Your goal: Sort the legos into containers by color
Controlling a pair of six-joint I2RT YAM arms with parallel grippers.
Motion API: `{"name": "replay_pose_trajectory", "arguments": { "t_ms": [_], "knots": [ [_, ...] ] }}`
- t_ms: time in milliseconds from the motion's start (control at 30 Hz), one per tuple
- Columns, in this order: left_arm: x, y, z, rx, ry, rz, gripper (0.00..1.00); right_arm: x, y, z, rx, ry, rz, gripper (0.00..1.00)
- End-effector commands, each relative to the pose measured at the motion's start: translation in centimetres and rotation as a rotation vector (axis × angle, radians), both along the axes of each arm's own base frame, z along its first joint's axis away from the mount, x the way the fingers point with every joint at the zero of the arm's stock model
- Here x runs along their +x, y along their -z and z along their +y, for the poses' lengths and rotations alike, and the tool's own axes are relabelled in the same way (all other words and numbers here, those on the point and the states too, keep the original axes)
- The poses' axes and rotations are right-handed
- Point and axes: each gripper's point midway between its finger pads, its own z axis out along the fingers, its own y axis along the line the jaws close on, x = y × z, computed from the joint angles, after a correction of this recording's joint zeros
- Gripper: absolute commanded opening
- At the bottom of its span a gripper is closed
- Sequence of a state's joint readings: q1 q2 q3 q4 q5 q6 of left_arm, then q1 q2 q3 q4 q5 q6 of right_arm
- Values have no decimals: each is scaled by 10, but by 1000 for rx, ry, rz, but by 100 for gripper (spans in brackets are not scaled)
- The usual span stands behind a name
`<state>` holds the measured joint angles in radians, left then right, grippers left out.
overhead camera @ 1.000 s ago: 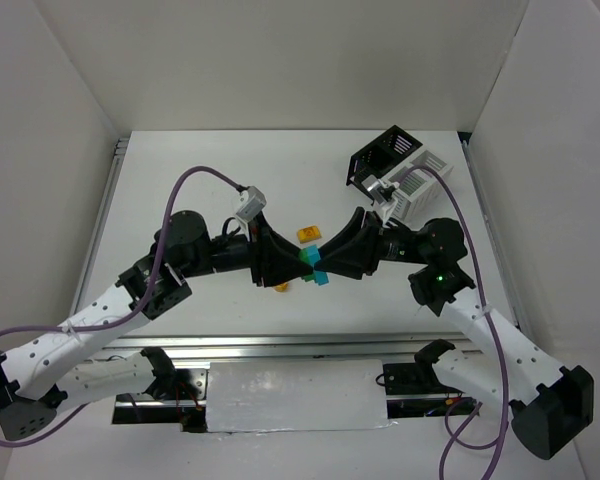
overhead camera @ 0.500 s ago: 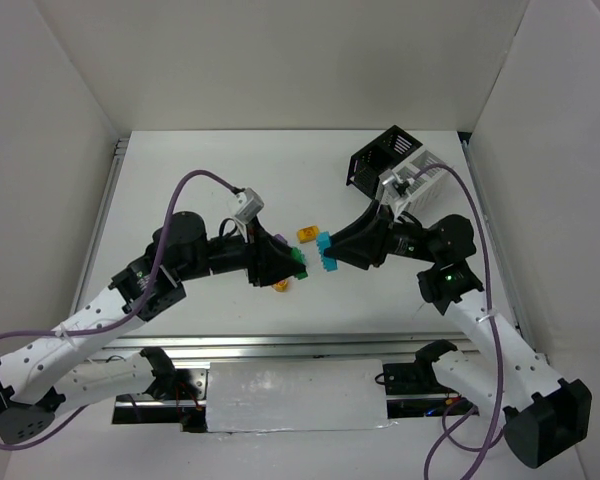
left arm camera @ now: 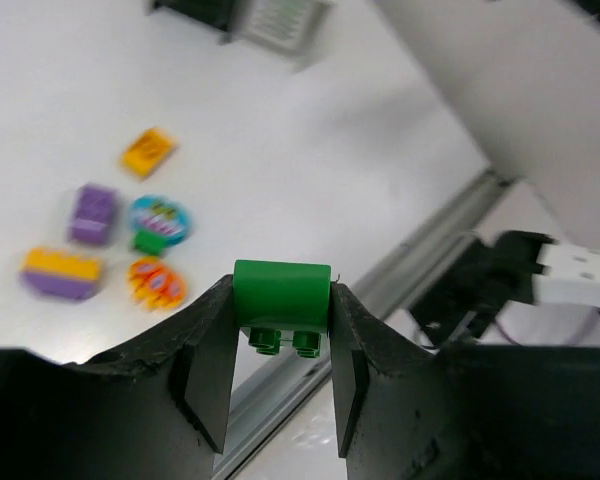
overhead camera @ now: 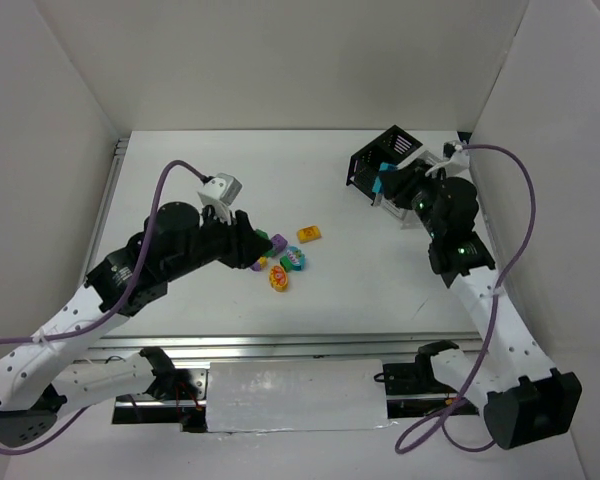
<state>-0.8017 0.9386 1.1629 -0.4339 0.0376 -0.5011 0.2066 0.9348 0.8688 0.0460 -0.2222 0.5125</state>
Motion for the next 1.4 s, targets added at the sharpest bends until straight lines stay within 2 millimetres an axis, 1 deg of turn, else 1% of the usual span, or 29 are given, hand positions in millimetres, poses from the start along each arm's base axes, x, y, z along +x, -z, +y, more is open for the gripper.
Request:
{"name": "replay_pose_trajectory", "arguments": {
  "t_ms": [0,33,67,100,133,167,200,233,267,300,333,367,400,433,467,500,533,567,600,733,767,800,900,1033,1067,1100,1167,1267,1367],
  "knots": [
    [14,32,57,208,-272,84,0,46,11,-118,-127,658,82,0],
    [15,36,66,242,-304,83,0,60,27,-135,-143,742,133,0],
    [9,43,75,276,-308,97,0,64,25,-155,-145,854,134,0],
    [5,46,80,289,-312,94,0,73,17,-163,-136,888,121,0],
    [4,48,87,310,-324,85,0,85,29,-178,-157,932,147,0],
    [-1,54,94,316,-325,81,0,94,25,-184,-154,955,128,0],
    [-2,56,98,319,-328,68,0,103,16,-191,-169,973,110,0],
    [-4,59,99,316,-325,60,0,119,35,-199,-203,988,155,0],
    [-8,70,103,320,-323,61,0,128,38,-203,-220,999,169,0],
    [-7,72,103,307,-328,55,0,140,26,-205,-227,1007,154,0],
    [-9,73,104,279,-342,62,0,151,48,-212,-285,1035,211,0],
    [-9,87,106,292,-355,80,0,158,50,-215,-298,1048,218,0],
    [-9,88,104,267,-358,80,0,165,44,-216,-321,1047,206,0],
    [-10,88,105,262,-355,79,0,174,58,-218,-343,1052,226,0],
    [-11,83,106,255,-351,71,0,178,60,-220,-350,1057,226,0],
    [-12,78,107,240,-348,53,0,185,69,-222,-376,1051,248,0],
    [-12,80,107,236,-348,49,0,189,74,-224,-382,1053,261,0],
    [-13,81,105,227,-337,46,0,194,71,-225,-379,1049,257,0],
    [-14,82,102,225,-322,46,0,199,82,-223,-402,1033,277,1],
    [-15,86,96,242,-286,57,0,206,97,-223,-416,1022,298,5],
    [-14,87,96,247,-291,61,0,207,97,-221,-410,1012,295,6],
    [-14,88,96,250,-288,61,0,209,98,-220,-409,1009,291,11],
    [-15,88,93,246,-275,62,0,212,100,-221,-410,1012,298,16],
    [-15,88,93,245,-275,63,0,218,100,-218,-416,993,302,16],
    [-15,89,93,247,-274,65,0,218,102,-219,-421,988,305,21],
    [-15,89,93,245,-274,64,0,219,102,-218,-419,986,304,29],
    [-15,90,92,248,-271,67,0,221,104,-219,-424,987,308,52],
    [-15,89,92,246,-271,66,0,224,104,-218,-425,986,306,56],
    [-16,89,92,245,-267,65,0,224,104,-217,-422,979,306,57]
  ]
}}
